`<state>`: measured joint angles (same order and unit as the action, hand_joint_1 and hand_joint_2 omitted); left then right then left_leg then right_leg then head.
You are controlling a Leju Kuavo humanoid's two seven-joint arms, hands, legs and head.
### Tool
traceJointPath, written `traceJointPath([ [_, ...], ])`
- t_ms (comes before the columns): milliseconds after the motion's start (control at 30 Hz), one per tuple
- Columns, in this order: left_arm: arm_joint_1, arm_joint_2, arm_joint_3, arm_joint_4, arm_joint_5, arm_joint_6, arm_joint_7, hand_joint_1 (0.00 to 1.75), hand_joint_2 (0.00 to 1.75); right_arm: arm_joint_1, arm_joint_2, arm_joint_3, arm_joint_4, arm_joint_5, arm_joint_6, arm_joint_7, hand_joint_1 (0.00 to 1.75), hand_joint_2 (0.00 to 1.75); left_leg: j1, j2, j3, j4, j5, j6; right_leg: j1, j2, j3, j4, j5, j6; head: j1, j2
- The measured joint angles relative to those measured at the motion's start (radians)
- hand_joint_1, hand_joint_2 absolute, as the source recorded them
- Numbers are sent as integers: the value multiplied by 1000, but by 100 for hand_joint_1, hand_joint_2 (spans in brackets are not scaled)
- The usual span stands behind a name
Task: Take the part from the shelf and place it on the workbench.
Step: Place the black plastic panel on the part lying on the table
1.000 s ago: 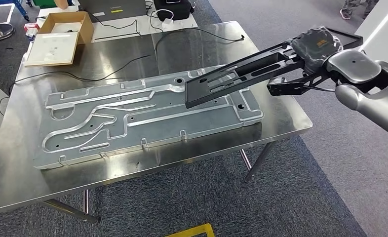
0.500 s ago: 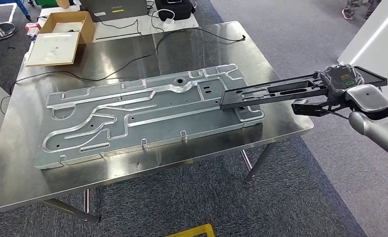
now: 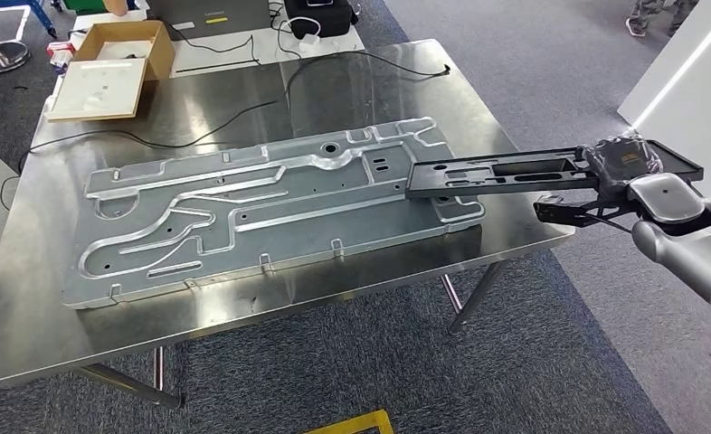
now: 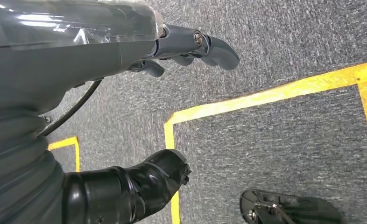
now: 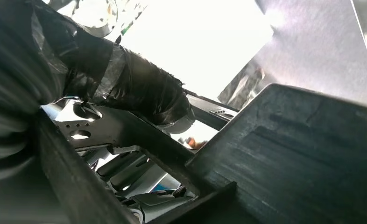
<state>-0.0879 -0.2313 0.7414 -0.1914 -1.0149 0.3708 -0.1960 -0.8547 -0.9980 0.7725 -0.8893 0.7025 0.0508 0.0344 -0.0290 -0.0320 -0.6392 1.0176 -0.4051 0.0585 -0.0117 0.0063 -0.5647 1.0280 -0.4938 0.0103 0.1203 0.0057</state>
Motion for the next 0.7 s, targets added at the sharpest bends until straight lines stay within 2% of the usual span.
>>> traceJointPath([
  [100, -5, -1, -2, 0, -17, 0, 12, 0, 175, 18, 76, -38, 25, 100, -45, 13, 175, 175, 0, 5, 2, 0, -1, -1, 1, 5, 1, 0, 0, 0, 0, 0],
  [233, -11, -5, -6, 0, -33, -5, 17, 0, 175, 33, 235, -69, 73, 222, -118, 20, 175, 175, 1, 17, 7, -2, -4, -6, 4, 18, 5, 0, 2, -3, 0, 0],
  [333, -14, -7, -9, 0, -42, -7, 16, 0, 175, 43, 384, -65, 94, 305, -147, 30, 175, 175, 3, 50, 16, -2, -16, -12, 9, 52, 9, 0, 5, -8, 0, 0],
  [400, -25, -9, -11, 0, -45, -7, 16, 0, 175, 61, 473, -49, 95, 344, -148, 36, 175, 175, 3, 65, 24, -2, -18, -9, 8, 65, 11, -1, 7, -10, 0, 0],
  [467, -36, -12, -11, 0, -47, -6, 15, 0, 175, 84, 528, -31, 86, 359, -142, 39, 175, 175, 5, 54, 25, -3, -10, -6, 5, 52, 9, -1, 6, -11, 0, 0],
  [567, -35, -15, -12, 0, -48, -6, 13, 0, 175, 91, 567, -22, 74, 361, -132, 39, 175, 175, 8, 20, 19, -5, 0, -10, 5, 19, 9, 0, 3, -14, 0, 0],
  [700, -17, -15, -11, 0, -48, -6, 14, 0, 175, 88, 596, -20, 69, 360, -126, 39, 175, 175, 9, 9, 16, -6, 1, -11, 6, 8, 10, 0, 0, -16, 0, 0],
])
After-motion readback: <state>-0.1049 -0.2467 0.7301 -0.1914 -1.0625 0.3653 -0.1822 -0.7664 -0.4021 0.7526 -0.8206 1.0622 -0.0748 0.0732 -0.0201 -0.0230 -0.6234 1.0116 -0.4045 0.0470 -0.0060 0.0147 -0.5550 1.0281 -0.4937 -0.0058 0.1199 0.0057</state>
